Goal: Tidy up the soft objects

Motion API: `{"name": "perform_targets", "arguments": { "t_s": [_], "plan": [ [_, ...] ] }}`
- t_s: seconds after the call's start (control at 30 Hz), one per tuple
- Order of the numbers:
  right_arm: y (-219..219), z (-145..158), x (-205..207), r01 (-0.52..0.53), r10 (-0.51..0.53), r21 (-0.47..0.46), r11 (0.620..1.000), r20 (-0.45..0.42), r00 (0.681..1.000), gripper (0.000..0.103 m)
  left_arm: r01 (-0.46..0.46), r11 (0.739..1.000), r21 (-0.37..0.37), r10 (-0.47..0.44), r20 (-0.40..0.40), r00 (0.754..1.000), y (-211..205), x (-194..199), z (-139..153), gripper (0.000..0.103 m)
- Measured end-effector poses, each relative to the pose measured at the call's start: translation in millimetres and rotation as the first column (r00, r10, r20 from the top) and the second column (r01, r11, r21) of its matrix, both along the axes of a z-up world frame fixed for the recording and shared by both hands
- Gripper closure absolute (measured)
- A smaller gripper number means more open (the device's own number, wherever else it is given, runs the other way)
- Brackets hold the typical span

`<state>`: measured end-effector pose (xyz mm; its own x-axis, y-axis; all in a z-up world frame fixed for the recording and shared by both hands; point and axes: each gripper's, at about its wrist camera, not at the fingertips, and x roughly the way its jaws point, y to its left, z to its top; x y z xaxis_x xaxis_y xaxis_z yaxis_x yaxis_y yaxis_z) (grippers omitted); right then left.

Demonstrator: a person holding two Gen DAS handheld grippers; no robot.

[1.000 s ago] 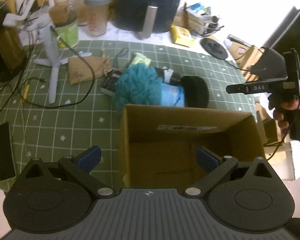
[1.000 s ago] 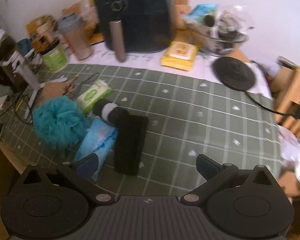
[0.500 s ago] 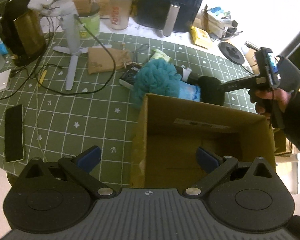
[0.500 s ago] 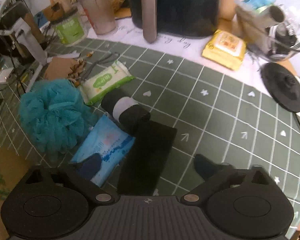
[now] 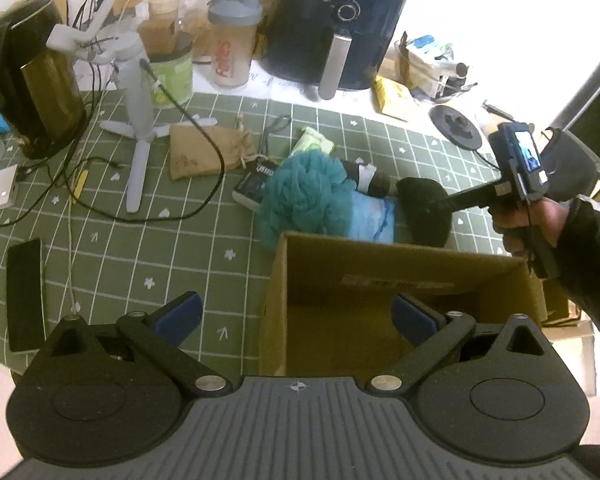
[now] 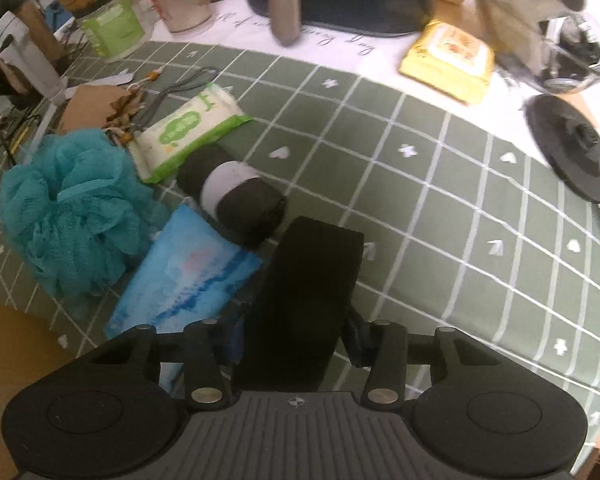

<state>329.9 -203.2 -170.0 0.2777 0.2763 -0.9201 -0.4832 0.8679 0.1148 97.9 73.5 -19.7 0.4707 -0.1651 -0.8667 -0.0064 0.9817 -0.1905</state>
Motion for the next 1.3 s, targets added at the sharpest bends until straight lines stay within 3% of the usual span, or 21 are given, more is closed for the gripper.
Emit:
{"name": "perform_targets", "arguments": {
  "t_s": [0.17,0.6,0.73,1.0,1.3],
  "plan": [
    [-11.4,12.3,-9.9,-0.017,0.017,0.013,1.000,0.010,1.000,0.054,0.032,0.999,-0.018,-0.031,0.016,0.999,3.1,10.4,1.3,0.000],
    [-49.3,62.6,-55.1,0.070,-0.078,0.070,0.995,0.122,0.989,0.054,0.125,0.986,-0.106,-0.118,0.067,0.991,15.2,54.8,-1.0,0.000],
    [-59.1,73.0,-72.1,0.099,-0.108,0.068,0.993,0.145,0.983,0.054,0.157,0.984,-0.079,-0.153,0.056,0.987,14.9,76.1,-9.5,0.000],
    [-72.9,90.0,-103.1,0.153,-0.168,0.100,0.983,0.166,0.972,0.054,0.247,0.963,-0.105,-0.245,0.031,0.969,16.7,112.2,-35.3,0.000],
    [-85.2,95.6,-133.2,0.235,-0.255,0.129,0.963,0.166,0.953,0.054,0.314,0.942,-0.120,-0.322,-0.053,0.945,5.3,155.4,-70.7,0.000]
  ]
}}
